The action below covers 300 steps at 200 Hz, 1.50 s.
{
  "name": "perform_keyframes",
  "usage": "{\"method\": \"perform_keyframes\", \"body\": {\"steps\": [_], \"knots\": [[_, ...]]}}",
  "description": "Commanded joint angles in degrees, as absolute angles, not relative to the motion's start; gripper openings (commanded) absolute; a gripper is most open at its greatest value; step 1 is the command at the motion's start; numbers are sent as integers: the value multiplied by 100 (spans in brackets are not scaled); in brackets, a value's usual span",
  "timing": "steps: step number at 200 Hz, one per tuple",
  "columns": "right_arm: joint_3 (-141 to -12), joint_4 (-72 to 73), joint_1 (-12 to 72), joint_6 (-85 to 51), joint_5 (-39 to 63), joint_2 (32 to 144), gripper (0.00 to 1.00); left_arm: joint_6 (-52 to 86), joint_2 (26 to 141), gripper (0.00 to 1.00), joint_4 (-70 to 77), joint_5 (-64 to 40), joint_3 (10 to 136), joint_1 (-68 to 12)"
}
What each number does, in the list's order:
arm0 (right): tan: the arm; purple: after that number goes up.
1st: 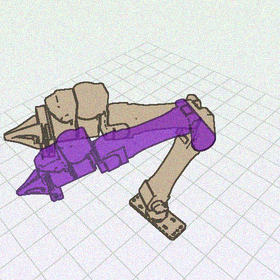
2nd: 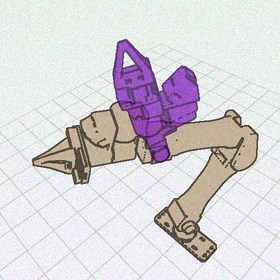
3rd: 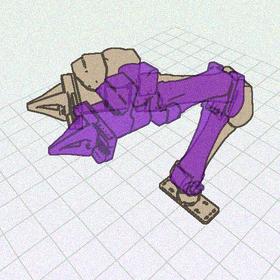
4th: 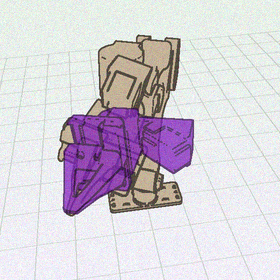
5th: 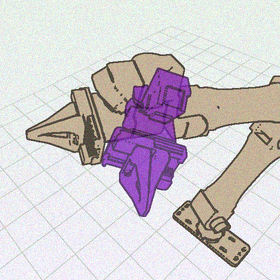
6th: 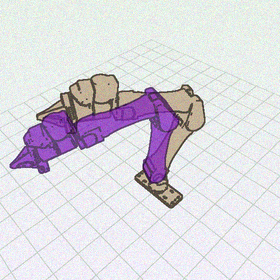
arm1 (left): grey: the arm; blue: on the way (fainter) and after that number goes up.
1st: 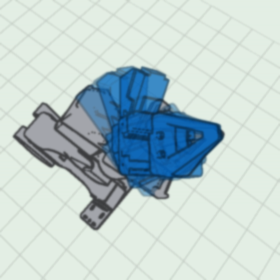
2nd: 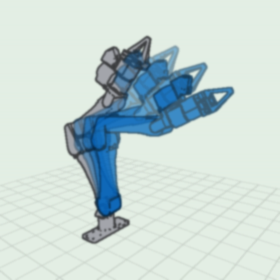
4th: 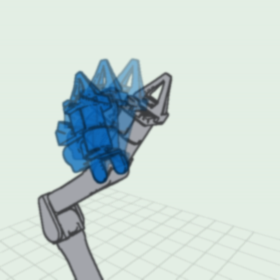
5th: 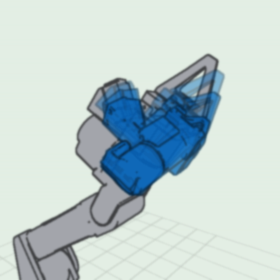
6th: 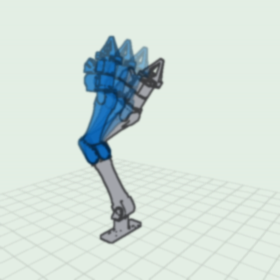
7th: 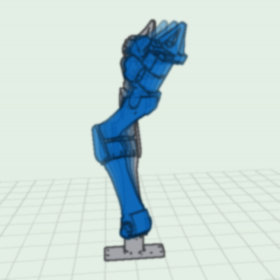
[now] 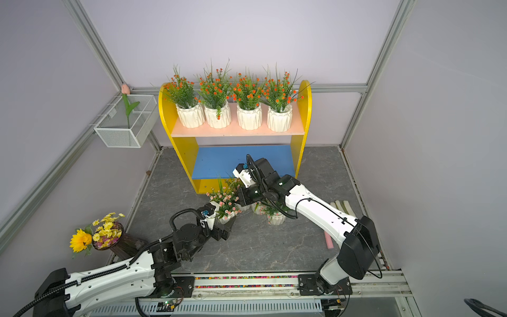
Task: Place the baby's breath potted plants on the rack by color
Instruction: Pick up the baby's breath potted plant from the center of the board.
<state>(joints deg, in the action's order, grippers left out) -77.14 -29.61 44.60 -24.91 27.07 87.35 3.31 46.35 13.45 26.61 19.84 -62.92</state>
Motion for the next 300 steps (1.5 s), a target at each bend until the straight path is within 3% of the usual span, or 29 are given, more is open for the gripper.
{"method": "perform_keyframes", "body": {"steps": [1,20,38,85,300], "knots": [[-7553,-2675,4595,-2696,3524,8483,9,358,4709,96,1805,2829,2212,-6275],[-7482,-2607,4591,-2729,3566,8489,9,375,4778,75,1828,2827,2230,-6275],[-7437,-2571,4593,-2738,3573,8486,9,407,4839,62,1869,2864,2228,-6275],[-7348,-2479,4556,-2751,3594,8516,10,387,4797,50,1963,3030,2199,-6278],[-7181,-2327,4260,-2777,3638,8462,19,681,4895,42,1837,3477,2291,-6271]]}}
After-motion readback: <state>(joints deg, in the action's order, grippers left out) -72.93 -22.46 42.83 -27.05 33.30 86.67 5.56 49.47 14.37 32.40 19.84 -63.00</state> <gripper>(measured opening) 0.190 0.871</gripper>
